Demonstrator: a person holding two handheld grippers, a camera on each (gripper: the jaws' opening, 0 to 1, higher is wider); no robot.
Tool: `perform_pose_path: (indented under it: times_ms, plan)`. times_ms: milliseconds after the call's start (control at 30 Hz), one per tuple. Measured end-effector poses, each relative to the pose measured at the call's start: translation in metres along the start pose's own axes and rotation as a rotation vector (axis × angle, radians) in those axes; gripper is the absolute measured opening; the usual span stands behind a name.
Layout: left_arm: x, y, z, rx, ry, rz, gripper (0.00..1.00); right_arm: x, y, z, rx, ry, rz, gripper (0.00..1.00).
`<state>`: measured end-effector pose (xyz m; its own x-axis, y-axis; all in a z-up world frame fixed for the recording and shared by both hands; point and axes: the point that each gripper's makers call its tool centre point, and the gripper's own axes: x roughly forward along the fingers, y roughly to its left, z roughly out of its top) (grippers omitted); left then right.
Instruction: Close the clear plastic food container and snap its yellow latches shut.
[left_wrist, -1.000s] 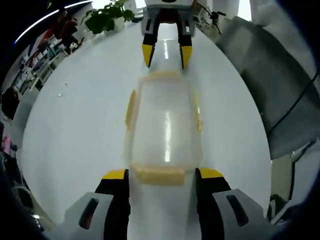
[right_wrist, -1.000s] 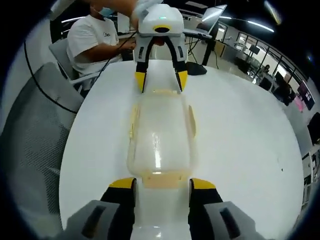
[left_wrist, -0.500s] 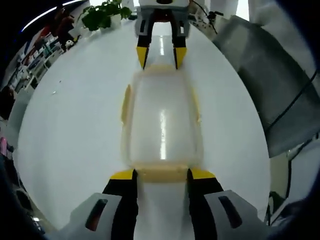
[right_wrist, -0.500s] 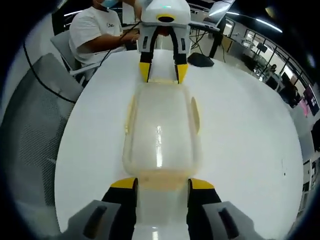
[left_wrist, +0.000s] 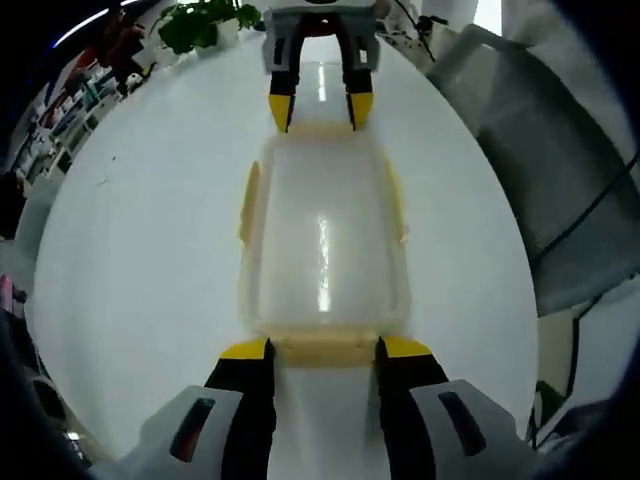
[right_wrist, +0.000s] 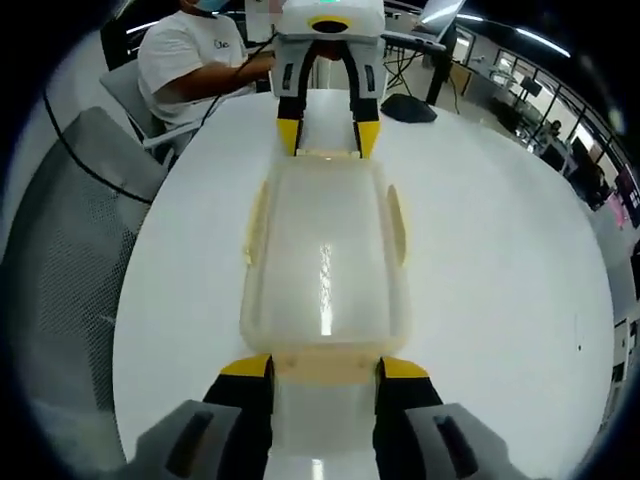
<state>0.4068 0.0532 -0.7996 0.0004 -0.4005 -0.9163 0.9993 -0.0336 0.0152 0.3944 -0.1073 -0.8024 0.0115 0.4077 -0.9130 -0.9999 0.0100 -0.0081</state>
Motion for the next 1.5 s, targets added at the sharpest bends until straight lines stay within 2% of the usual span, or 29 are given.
perform_pose_path:
  times_ms: [200, 433, 500, 533, 733, 967, 1200, 1333, 1500]
  plan:
    - [0.000, -0.001, 0.000, -0.003, -0.004, 0.001, 0.38, 0.000, 0.001, -0.001, -0.007, 0.044, -0.002, 0.37]
    - [-0.001, -0.001, 0.001, 0.003, -0.013, 0.012, 0.36, 0.000, 0.001, 0.000, -0.010, 0.010, 0.004, 0.36]
    - [-0.002, -0.003, 0.000, 0.019, 0.002, 0.019, 0.36, -0.001, 0.000, 0.001, -0.045, 0.013, -0.016, 0.36]
    - [-0.003, -0.003, -0.001, 0.015, 0.005, 0.019, 0.36, -0.002, 0.000, 0.004, -0.017, 0.002, -0.009, 0.36]
    - [-0.017, -0.008, 0.000, 0.016, -0.002, 0.018, 0.36, -0.017, 0.005, 0.014, -0.016, -0.039, 0.015, 0.36]
    - [-0.045, -0.010, 0.017, -0.011, -0.033, 0.013, 0.36, -0.039, 0.005, 0.020, -0.038, -0.047, 0.021, 0.36]
    - [-0.063, -0.007, 0.028, -0.003, -0.025, 0.019, 0.36, -0.063, 0.002, 0.026, -0.031, -0.068, 0.018, 0.36]
    - [-0.074, -0.007, 0.042, -0.005, -0.047, 0.023, 0.36, -0.080, 0.003, 0.024, -0.028, -0.085, 0.015, 0.36]
    - [-0.078, -0.005, 0.061, 0.004, -0.050, 0.028, 0.36, -0.094, 0.003, 0.016, -0.028, -0.086, 0.003, 0.36]
